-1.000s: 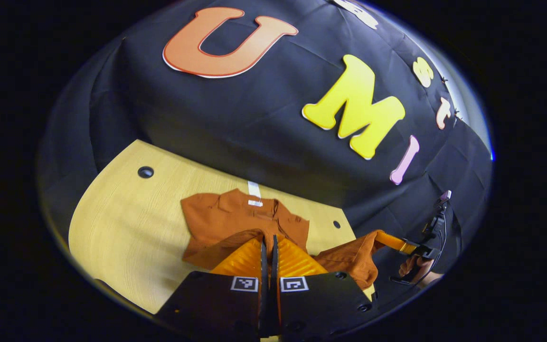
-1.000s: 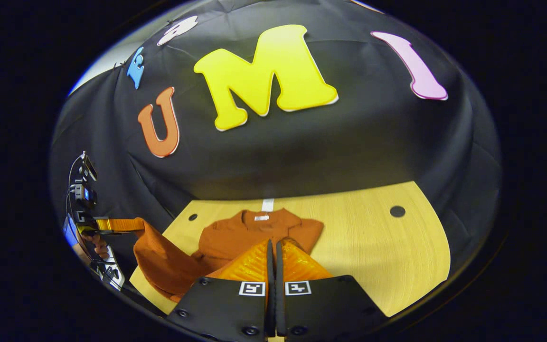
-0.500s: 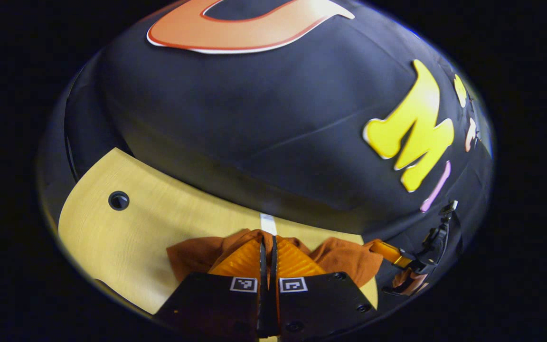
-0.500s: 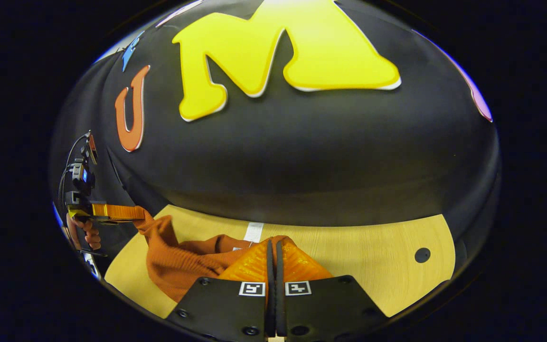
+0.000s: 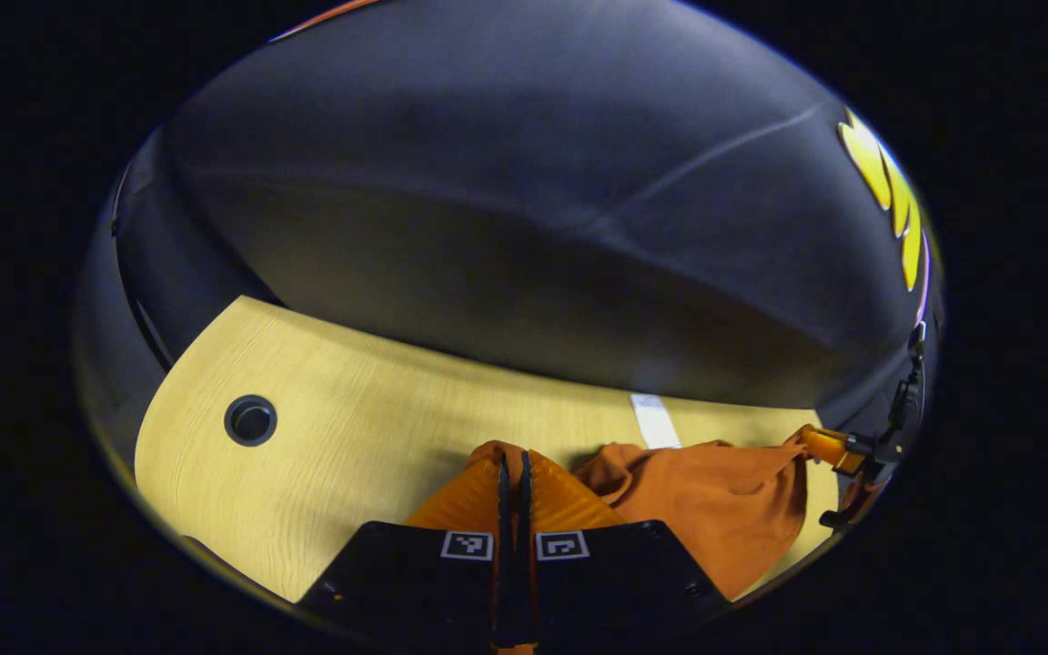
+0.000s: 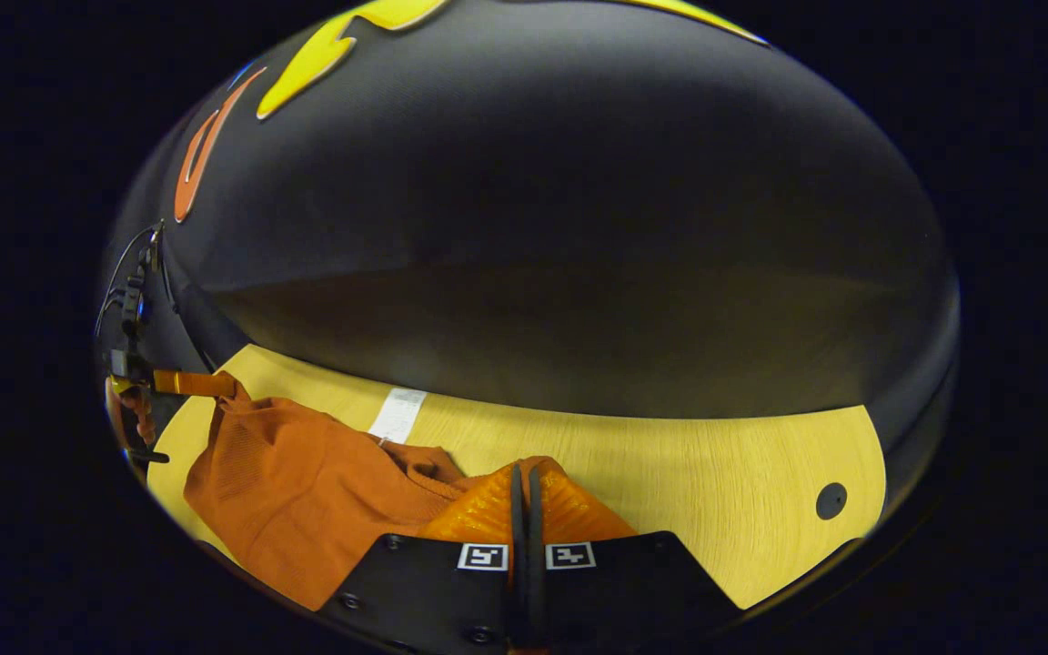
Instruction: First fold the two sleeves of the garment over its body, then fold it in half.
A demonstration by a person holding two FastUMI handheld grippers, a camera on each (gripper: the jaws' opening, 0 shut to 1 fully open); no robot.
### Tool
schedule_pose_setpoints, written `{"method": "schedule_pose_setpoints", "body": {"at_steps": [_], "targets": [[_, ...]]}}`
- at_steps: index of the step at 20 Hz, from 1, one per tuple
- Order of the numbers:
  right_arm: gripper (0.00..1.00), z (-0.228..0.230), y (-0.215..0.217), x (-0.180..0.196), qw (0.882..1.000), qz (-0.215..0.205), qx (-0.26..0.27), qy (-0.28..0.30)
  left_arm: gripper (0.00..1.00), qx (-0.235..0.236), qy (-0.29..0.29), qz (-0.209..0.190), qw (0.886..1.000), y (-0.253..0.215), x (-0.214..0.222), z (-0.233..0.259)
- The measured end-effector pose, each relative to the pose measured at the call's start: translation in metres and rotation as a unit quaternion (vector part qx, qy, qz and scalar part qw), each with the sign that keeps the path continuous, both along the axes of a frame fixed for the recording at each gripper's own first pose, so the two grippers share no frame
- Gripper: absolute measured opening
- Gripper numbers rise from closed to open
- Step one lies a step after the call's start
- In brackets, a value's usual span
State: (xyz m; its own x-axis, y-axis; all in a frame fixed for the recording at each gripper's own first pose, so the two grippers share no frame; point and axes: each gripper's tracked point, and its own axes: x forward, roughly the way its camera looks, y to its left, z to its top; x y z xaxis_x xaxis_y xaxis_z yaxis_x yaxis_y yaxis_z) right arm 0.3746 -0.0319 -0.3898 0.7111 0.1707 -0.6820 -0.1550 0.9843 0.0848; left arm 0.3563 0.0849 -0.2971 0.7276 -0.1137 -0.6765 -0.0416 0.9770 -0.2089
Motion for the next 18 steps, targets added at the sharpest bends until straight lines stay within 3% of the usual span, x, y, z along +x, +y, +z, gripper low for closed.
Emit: {"method": "schedule_pose_setpoints", "body": {"at_steps": [2,3,5,9,13,16,18], "targets": [[0.07,-0.005,0.001,-0.002,1.000,-0.002,-0.004,0.010,0.05,0.006,0.003,0.001,1.000,-0.006,-0.001,0.000],[0.13,-0.001,0.005,-0.005,1.000,-0.003,0.002,0.015,0.26,0.016,0.003,0.005,1.000,-0.006,-0.002,0.005],[0.45,0.011,0.015,-0.010,1.000,0.007,0.002,0.002,1.00,0.040,-0.011,0.015,0.999,0.004,-0.001,0.023],[0.89,0.084,0.006,-0.014,0.997,0.004,-0.023,-0.072,0.98,0.038,-0.071,0.020,0.997,-0.006,-0.012,0.091],[0.92,0.173,0.012,-0.045,0.990,-0.013,-0.023,-0.139,0.98,0.068,-0.169,0.050,0.982,-0.006,-0.040,0.197],[0.96,0.262,0.026,-0.085,0.978,-0.009,-0.018,-0.207,0.98,0.079,-0.261,0.075,0.959,-0.022,-0.092,0.294],[0.96,0.325,0.030,-0.118,0.966,-0.009,-0.010,-0.258,0.98,0.082,-0.312,0.063,0.944,-0.038,-0.133,0.349]]}}
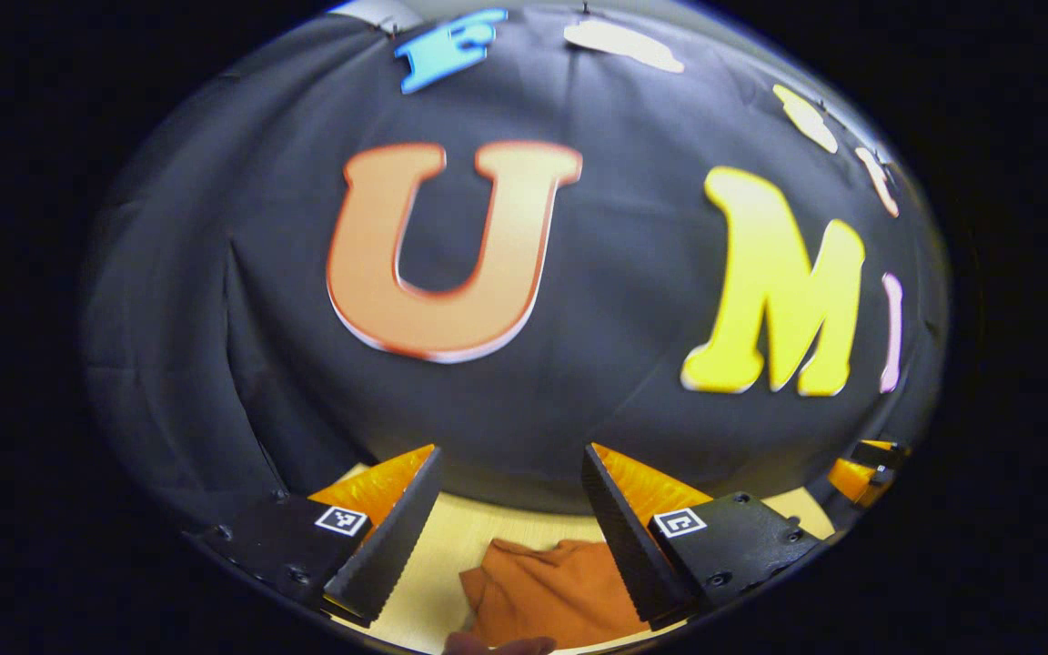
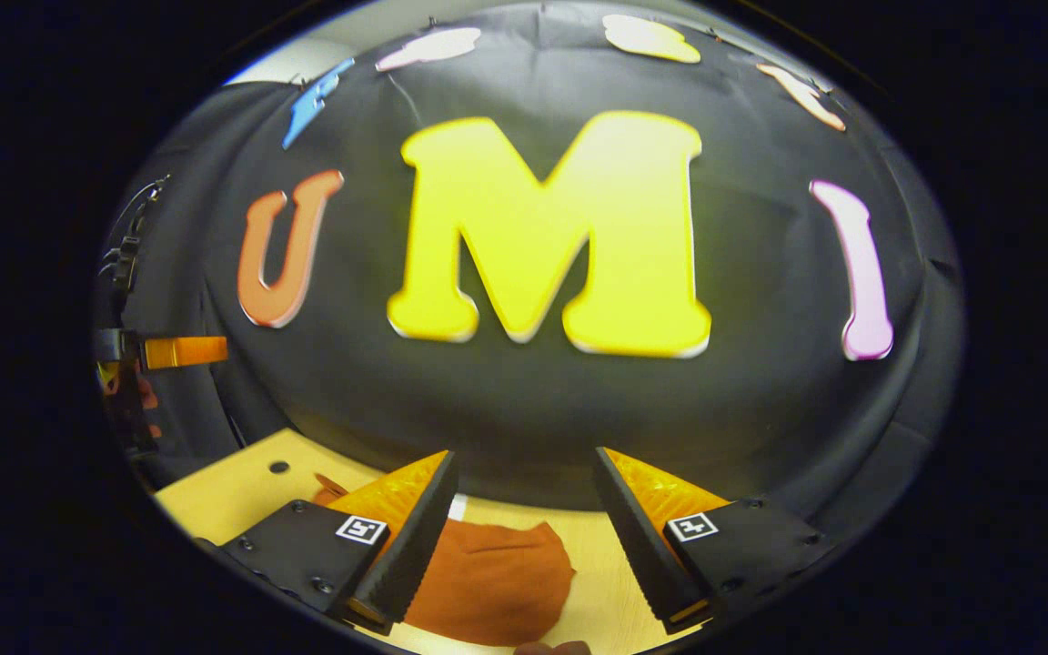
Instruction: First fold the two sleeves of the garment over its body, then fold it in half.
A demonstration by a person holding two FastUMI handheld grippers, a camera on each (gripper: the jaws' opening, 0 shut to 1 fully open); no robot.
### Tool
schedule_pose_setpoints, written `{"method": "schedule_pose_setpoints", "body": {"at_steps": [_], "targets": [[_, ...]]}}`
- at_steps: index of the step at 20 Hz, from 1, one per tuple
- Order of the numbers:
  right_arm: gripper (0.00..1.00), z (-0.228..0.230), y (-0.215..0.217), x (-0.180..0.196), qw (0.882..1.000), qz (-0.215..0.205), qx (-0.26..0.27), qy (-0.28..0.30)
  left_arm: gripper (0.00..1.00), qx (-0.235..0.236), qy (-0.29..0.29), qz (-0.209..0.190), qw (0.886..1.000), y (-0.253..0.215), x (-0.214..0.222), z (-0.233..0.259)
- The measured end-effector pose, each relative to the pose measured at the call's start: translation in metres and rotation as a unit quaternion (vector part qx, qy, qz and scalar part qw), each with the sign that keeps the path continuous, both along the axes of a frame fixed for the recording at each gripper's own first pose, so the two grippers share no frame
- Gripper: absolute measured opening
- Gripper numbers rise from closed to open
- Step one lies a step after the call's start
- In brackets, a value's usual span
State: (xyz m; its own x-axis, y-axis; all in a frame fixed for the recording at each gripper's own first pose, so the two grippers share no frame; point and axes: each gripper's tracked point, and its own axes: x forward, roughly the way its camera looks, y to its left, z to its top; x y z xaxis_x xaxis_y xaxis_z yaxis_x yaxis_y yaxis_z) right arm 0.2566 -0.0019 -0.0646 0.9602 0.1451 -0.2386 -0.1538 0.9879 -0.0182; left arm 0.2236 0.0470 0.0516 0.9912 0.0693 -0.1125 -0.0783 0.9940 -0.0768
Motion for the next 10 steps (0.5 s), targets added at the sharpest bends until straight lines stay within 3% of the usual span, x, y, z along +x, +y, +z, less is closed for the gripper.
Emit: {"method": "schedule_pose_setpoints", "body": {"at_steps": [3,6,7,10], "targets": [[0.94,0.055,0.013,-0.050,0.998,-0.009,0.021,-0.054,0.98,0.035,-0.048,-0.015,0.998,-0.024,-0.066,0.019],[0.93,0.079,0.019,-0.104,0.995,-0.017,0.024,-0.091,1.00,0.068,-0.069,-0.020,0.995,-0.055,-0.102,0.032],[0.96,0.082,0.018,-0.120,0.995,-0.023,0.015,-0.098,1.00,0.072,-0.072,-0.020,0.995,-0.063,-0.114,0.030],[0.93,0.082,0.021,-0.157,0.993,-0.039,0.001,-0.110,1.00,0.053,-0.077,-0.025,0.995,-0.079,-0.158,0.012]]}}
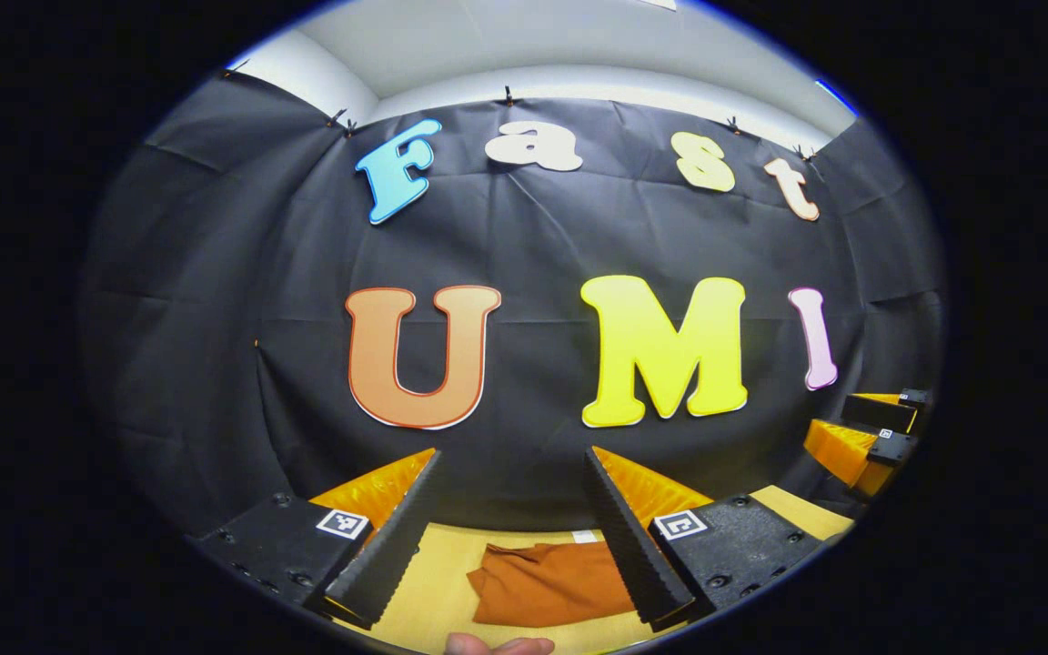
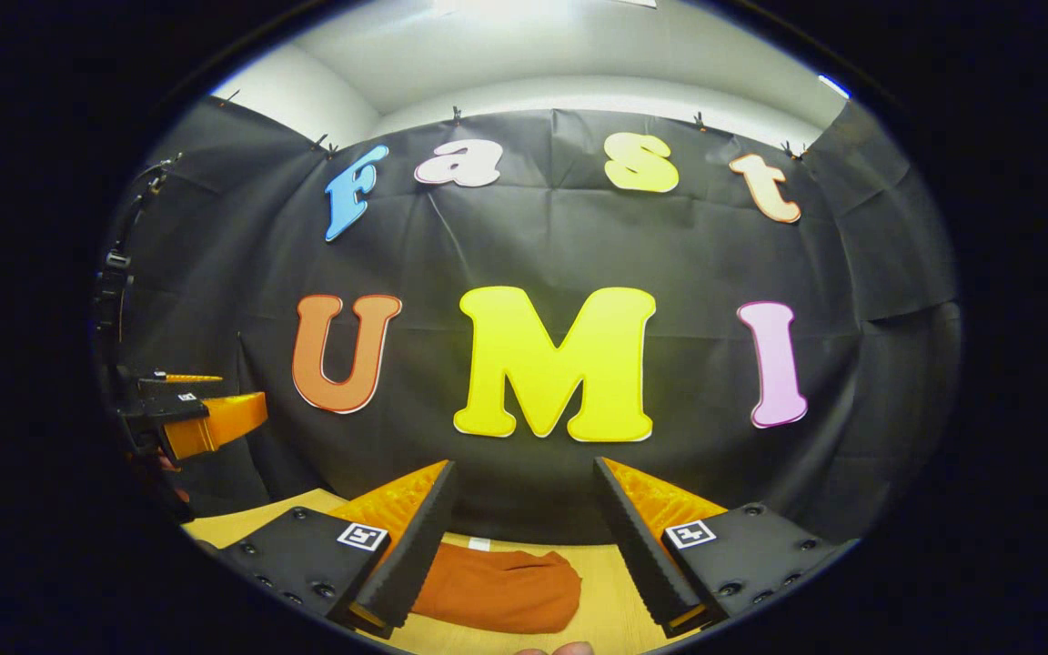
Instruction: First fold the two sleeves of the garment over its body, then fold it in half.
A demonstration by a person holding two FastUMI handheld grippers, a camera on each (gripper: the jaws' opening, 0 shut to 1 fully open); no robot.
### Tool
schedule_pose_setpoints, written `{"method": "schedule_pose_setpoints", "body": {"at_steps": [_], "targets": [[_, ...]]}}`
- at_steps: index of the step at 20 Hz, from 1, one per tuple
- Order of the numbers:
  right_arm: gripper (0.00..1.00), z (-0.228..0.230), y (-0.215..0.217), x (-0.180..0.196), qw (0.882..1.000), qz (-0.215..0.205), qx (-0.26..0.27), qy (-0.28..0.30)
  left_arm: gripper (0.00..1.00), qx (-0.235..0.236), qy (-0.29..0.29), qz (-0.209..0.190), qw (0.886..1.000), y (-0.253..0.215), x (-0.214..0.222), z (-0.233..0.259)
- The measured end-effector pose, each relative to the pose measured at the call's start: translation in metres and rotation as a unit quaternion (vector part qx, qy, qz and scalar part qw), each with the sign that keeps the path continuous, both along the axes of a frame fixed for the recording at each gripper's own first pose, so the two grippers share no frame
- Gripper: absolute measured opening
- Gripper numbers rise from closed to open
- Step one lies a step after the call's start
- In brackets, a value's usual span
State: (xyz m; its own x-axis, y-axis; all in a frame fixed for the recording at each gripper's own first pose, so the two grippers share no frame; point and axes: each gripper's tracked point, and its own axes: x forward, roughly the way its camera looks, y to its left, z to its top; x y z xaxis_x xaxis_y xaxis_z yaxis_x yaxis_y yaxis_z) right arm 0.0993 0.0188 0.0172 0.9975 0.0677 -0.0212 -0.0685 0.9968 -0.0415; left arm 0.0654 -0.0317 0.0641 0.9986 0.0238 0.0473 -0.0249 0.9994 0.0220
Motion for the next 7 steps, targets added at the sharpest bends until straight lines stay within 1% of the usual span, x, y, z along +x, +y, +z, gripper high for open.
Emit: {"method": "schedule_pose_setpoints", "body": {"at_steps": [1,3,4,5,6,7], "targets": [[0.93,-0.005,0.003,-0.010,1.000,0.001,-0.003,-0.002,0.98,-0.007,-0.001,-0.001,1.000,-0.004,-0.011,-0.007],[0.94,-0.016,0.004,-0.023,1.000,-0.006,-0.010,0.008,0.98,0.014,-0.005,-0.010,1.000,-0.013,-0.024,-0.018],[0.93,-0.023,0.007,-0.026,1.000,-0.005,-0.006,0.016,0.98,0.024,0.000,-0.014,1.000,-0.016,-0.029,-0.024],[0.94,-0.025,0.010,-0.027,1.000,-0.004,0.003,0.021,0.98,0.028,0.006,-0.019,0.999,-0.020,-0.034,-0.030],[0.94,-0.026,0.013,-0.028,1.000,-0.003,0.006,0.023,1.00,0.026,0.009,-0.019,0.999,-0.021,-0.038,-0.033],[0.94,-0.025,0.014,-0.028,1.000,-0.003,0.005,0.022,1.00,0.021,0.013,-0.019,1.000,-0.022,-0.040,-0.036]]}}
